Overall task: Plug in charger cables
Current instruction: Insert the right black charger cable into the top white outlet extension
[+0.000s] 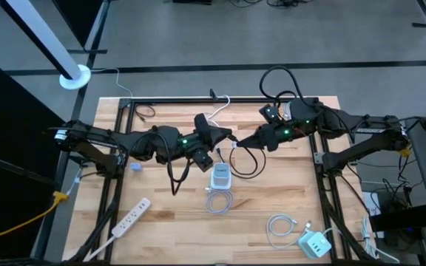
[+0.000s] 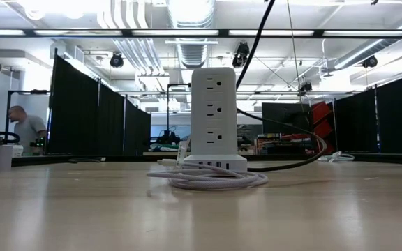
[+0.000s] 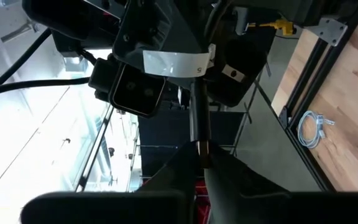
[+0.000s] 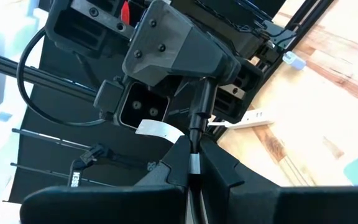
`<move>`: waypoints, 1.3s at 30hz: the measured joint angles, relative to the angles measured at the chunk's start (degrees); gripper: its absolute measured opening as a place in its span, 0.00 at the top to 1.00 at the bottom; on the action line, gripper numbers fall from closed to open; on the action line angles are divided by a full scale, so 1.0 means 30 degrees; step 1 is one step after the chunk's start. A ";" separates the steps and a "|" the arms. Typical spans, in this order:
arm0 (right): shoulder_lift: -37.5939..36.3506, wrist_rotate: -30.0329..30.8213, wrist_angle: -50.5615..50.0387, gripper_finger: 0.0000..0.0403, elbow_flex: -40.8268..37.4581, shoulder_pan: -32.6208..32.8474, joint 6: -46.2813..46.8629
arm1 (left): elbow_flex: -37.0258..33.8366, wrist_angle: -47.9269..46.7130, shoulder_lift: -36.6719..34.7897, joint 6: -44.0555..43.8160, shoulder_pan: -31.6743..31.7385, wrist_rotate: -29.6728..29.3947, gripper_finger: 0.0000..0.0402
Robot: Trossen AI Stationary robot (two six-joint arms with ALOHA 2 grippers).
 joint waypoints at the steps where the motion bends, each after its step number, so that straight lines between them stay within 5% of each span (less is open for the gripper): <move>1: 0.0000 -0.0005 0.0000 0.98 0.0000 0.0000 -0.0067 | 0.0001 -0.0005 0.0000 -0.0077 0.0000 0.0000 0.94; 17: 0.0000 0.0084 -0.0043 0.98 0.0000 -0.0007 -0.1346 | 0.0007 -0.0467 -0.0007 -0.3061 -0.0007 -0.0324 0.99; 20: 0.0000 0.0080 -0.0014 0.92 0.0000 -0.0007 -0.1750 | 0.0007 -0.0784 -0.0007 -0.4046 -0.0007 -0.0342 0.99; 28: -0.0314 0.0066 0.0411 0.68 -0.0003 -0.0064 -0.4720 | 0.0022 -0.6032 -0.0017 -1.2151 0.0421 0.0348 0.99; 34: 0.0122 0.1267 0.0158 0.61 0.0000 0.0067 -1.0579 | 0.0000 -1.0334 0.0007 -2.1788 0.1983 0.4979 0.99; 39: 0.1173 0.2236 0.0002 0.62 0.0000 0.0080 -1.4777 | -0.0005 -1.1194 0.0015 -2.6423 0.3243 0.8753 0.99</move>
